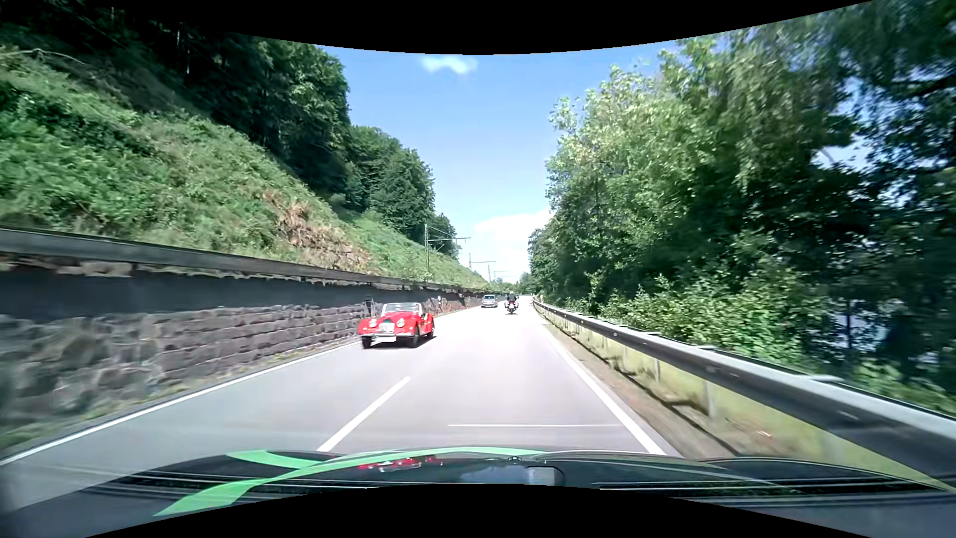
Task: Follow the waypoints while adhering to traffic rules and regulations
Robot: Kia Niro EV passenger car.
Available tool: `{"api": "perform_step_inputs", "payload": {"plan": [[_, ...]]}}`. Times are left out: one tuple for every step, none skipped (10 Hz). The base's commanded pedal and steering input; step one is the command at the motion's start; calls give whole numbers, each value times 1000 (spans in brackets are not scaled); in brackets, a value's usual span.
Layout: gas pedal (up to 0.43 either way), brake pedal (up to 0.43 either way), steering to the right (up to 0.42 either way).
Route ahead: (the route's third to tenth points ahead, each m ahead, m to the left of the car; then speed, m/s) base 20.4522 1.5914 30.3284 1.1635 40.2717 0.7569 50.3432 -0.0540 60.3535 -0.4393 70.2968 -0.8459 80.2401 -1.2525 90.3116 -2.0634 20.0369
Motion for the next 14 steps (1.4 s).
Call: {"api": "perform_step_inputs", "payload": {"plan": [[260,0,1],[260,0,2],[260,0,2],[260,0,3],[260,0,3],[260,0,3],[260,0,4],[260,0,4],[260,0,4],[260,0,5],[268,0,4],[268,0,5],[268,0,4],[268,0,5]]}}
